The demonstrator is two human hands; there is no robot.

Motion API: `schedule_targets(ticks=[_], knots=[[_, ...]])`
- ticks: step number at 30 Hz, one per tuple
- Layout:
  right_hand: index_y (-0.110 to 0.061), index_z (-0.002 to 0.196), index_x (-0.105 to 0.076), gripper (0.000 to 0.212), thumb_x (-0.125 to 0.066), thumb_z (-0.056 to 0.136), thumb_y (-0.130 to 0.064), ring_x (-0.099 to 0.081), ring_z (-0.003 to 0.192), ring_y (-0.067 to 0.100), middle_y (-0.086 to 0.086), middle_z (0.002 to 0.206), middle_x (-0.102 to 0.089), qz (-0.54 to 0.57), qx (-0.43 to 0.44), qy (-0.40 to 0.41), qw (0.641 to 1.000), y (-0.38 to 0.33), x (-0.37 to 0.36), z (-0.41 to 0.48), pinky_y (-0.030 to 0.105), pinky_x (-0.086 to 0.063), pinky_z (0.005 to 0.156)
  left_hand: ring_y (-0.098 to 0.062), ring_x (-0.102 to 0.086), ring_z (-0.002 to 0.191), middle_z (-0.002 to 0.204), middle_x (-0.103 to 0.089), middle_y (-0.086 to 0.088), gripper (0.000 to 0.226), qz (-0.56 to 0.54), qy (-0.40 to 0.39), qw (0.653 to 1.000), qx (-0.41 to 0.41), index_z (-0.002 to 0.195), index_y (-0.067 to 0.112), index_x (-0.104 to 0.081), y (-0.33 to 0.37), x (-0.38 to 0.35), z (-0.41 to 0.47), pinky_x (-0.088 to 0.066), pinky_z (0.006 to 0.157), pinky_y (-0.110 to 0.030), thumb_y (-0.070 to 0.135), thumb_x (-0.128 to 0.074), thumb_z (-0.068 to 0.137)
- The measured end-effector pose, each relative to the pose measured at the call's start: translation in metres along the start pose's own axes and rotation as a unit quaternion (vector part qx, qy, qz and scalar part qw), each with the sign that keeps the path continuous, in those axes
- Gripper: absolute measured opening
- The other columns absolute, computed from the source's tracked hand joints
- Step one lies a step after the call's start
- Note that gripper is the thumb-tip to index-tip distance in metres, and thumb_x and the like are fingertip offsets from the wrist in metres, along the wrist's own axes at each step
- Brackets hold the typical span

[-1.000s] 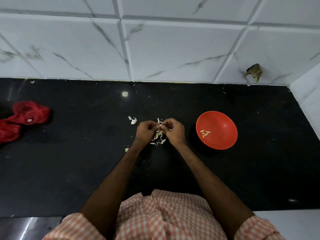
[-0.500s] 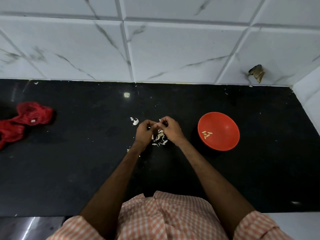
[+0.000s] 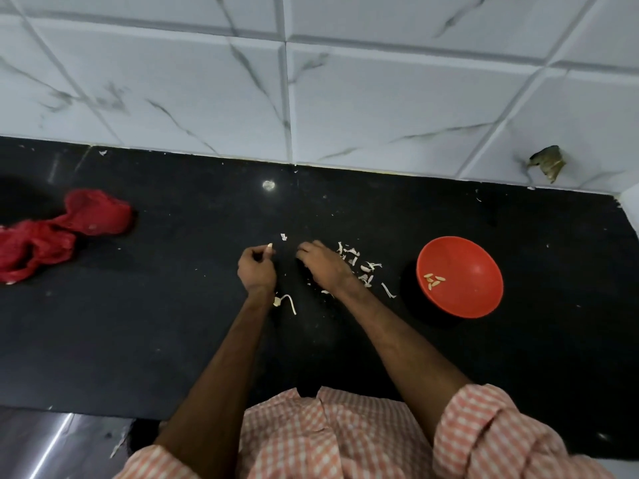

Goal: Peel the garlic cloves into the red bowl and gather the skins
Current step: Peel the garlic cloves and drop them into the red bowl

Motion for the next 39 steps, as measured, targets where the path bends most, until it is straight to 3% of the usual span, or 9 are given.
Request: schedule_targets(ticks=[6,9,14,20,24,27,32,35,39], knots=[[-0.009,0.102,-0.07,0.016,-0.068,0.086,-0.003,-0.065,0.096,0.027,0.008,0.104,-0.066,0.157,-0.145,0.078,0.974,0.023,0.001,-0.012,0.03,-0.045,0.075,-0.024,-0.07,0.09,0.092,-0.072,-0.004,0.01,0.007,-0.035,0.999,0.002,0.085,0.021,-0.063,0.004,-0.015,-0.012,-0.057,0.088,-0.044,0.017,-0.067,0.092],[-0.014,0.098,-0.077,0.015,-0.077,0.083,-0.016,-0.07,0.09,0.018,0.003,0.098,-0.075,0.213,-0.204,0.082,0.952,0.035,0.004,-0.019,0.028,-0.05,0.079,-0.023,-0.07,0.088,0.088,-0.071,0.0,0.013,0.021,-0.054,0.998,-0.009,0.082,0.024,-0.062,0.008,-0.021,-0.015,-0.057,0.087,-0.044,0.018,-0.068,0.092],[-0.017,0.102,-0.078,0.016,-0.073,0.086,-0.018,-0.071,0.095,0.023,0.007,0.101,-0.077,0.232,-0.23,0.071,0.943,0.047,-0.001,-0.031,0.037,-0.055,0.087,-0.018,-0.069,0.087,0.086,-0.069,0.004,0.01,0.016,-0.095,0.994,-0.042,0.087,0.02,-0.065,0.012,-0.031,-0.022,-0.058,0.086,-0.042,0.013,-0.072,0.089],[-0.012,0.098,-0.078,0.015,-0.064,0.095,-0.015,-0.07,0.087,0.019,0.005,0.094,-0.077,0.252,-0.229,0.134,0.931,0.048,0.009,-0.036,0.03,-0.053,0.079,-0.011,-0.067,0.084,0.087,-0.069,0.006,0.009,0.01,-0.111,0.992,-0.057,0.097,0.014,-0.07,0.016,-0.032,-0.028,-0.057,0.087,-0.032,0.011,-0.072,0.089],[-0.008,0.089,-0.075,0.01,-0.066,0.091,-0.009,-0.069,0.08,0.016,0.004,0.086,-0.075,0.284,-0.261,0.176,0.906,0.052,0.014,-0.037,0.03,-0.055,0.076,-0.012,-0.063,0.083,0.095,-0.07,0.0,0.021,0.019,-0.152,0.986,-0.061,0.115,0.014,-0.07,0.015,-0.032,-0.028,-0.057,0.084,-0.036,0.013,-0.065,0.095],[-0.009,0.085,-0.072,0.006,-0.067,0.089,-0.007,-0.07,0.076,0.017,0.005,0.082,-0.074,0.29,-0.272,0.168,0.902,0.05,0.01,-0.04,0.03,-0.056,0.073,-0.012,-0.059,0.076,0.097,-0.074,-0.012,0.018,0.032,-0.165,0.983,-0.075,0.11,0.017,-0.074,0.016,-0.035,-0.03,-0.055,0.08,-0.039,0.013,-0.062,0.097],[-0.01,0.082,-0.065,0.015,-0.06,0.092,0.0,-0.072,0.061,0.025,0.011,0.074,-0.072,0.389,-0.313,0.147,0.854,0.049,-0.001,-0.04,0.048,-0.062,0.062,-0.008,-0.058,0.076,0.099,-0.073,-0.006,0.016,0.058,-0.197,0.974,-0.098,0.107,0.014,-0.073,0.02,-0.043,-0.037,-0.052,0.072,-0.025,0.012,-0.06,0.098],[-0.006,0.087,-0.068,0.009,-0.061,0.09,-0.001,-0.072,0.066,0.027,0.012,0.078,-0.073,0.337,-0.286,0.135,0.887,0.051,-0.003,-0.045,0.047,-0.061,0.067,-0.007,-0.059,0.074,0.096,-0.071,0.0,0.015,0.065,-0.208,0.971,-0.096,0.107,0.014,-0.072,0.019,-0.045,-0.039,-0.049,0.064,-0.016,0.011,-0.06,0.098],[-0.008,0.088,-0.072,0.013,-0.059,0.089,-0.01,-0.069,0.077,0.031,0.013,0.084,-0.073,0.225,-0.261,0.092,0.934,0.05,-0.005,-0.046,0.043,-0.058,0.073,-0.007,-0.057,0.066,0.086,-0.068,0.004,0.016,0.059,-0.195,0.976,-0.079,0.107,0.014,-0.072,0.015,-0.045,-0.035,-0.049,0.061,-0.019,0.01,-0.06,0.097]])
Point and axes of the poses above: each hand's wrist, its own z-axis towards the middle knuckle, its own x-axis out of the back of the hand, y = z × x, the point moved 2 cm from there along z, towards the middle knuckle
